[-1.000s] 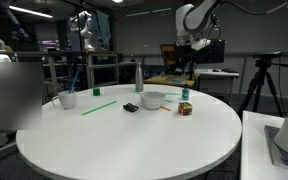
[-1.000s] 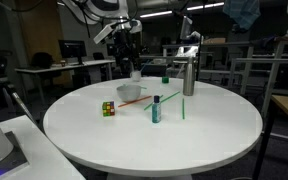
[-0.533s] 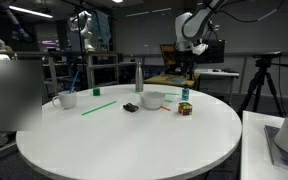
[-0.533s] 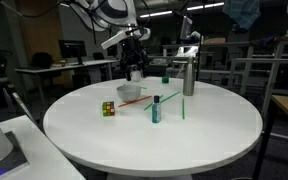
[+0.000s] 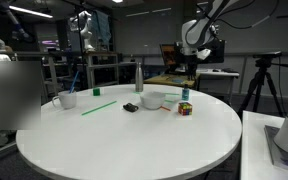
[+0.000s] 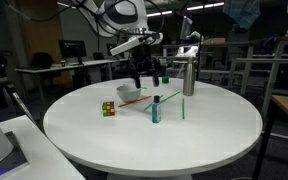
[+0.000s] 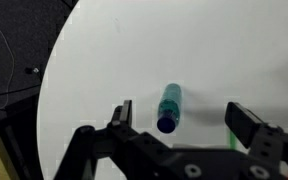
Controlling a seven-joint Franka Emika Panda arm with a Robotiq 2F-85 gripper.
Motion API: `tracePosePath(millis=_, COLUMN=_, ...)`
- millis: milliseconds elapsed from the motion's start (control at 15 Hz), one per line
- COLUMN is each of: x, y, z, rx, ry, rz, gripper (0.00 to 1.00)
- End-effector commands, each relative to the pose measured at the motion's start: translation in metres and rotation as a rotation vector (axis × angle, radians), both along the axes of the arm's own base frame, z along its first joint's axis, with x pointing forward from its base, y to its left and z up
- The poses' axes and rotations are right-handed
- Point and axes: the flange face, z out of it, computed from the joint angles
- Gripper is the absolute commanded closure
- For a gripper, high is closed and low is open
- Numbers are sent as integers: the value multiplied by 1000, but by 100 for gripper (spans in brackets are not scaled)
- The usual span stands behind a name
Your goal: Place the bottle inside the white bowl
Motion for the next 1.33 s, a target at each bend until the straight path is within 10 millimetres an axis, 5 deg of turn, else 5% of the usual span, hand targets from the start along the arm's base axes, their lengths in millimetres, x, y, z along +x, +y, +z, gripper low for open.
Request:
tracePosePath(millis=0, x=18, y=-10, z=-5, rx=53, ry=-71, rz=40, gripper=0)
tracePosePath(millis=400, x=27, y=-11, z=-24, rx=173, ry=-108, rz=80, gripper=0)
tracePosePath(millis=800, x=15, y=-30, z=-41, rx=201, ry=-78, rz=106, gripper=0)
tracePosePath(millis=1267, x=16, y=-40, z=-44, rx=200, ry=-72, rz=139, gripper=0)
